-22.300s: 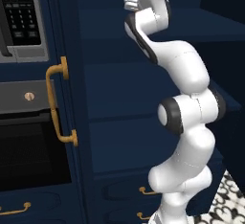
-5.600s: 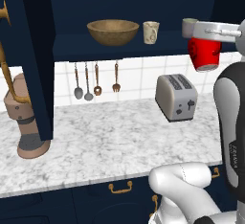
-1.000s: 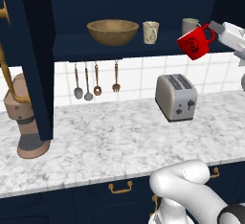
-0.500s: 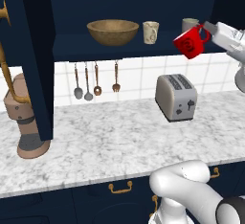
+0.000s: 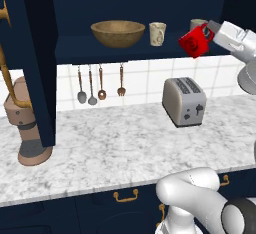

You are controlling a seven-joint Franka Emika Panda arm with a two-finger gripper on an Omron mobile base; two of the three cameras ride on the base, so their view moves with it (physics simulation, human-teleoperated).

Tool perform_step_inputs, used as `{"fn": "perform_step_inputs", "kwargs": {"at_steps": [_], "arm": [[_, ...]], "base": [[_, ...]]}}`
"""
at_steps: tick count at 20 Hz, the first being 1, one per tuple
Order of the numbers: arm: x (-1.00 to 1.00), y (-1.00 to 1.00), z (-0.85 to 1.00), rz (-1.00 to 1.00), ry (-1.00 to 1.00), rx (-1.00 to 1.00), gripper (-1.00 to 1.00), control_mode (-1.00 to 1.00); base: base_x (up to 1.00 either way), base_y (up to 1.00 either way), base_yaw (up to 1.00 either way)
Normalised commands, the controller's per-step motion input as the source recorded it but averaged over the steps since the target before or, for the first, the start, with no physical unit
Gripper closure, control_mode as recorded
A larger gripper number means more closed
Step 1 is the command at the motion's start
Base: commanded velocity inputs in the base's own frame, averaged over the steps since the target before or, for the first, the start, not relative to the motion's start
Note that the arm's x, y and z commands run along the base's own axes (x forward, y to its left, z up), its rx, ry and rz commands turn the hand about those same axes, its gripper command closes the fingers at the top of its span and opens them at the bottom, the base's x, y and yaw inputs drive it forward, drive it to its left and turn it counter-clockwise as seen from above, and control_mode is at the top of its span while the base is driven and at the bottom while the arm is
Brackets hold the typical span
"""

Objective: Gather all objects into one cabinet and sort the glasses and bowls to opposite sides.

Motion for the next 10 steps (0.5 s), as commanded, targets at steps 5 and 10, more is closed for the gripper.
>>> {"fn": "perform_step_inputs", "kwargs": {"at_steps": [5, 10], "arm": [[0.11, 0.0, 0.0, -0.04, -0.02, 0.04, 1.0, -1.0], [0.15, 0.0, -0.03, -0.19, -0.11, 0.0, 1.0, -1.0]], "base": [[0.0, 0.0, 0.0], [0.0, 0.0, 0.0]]}}
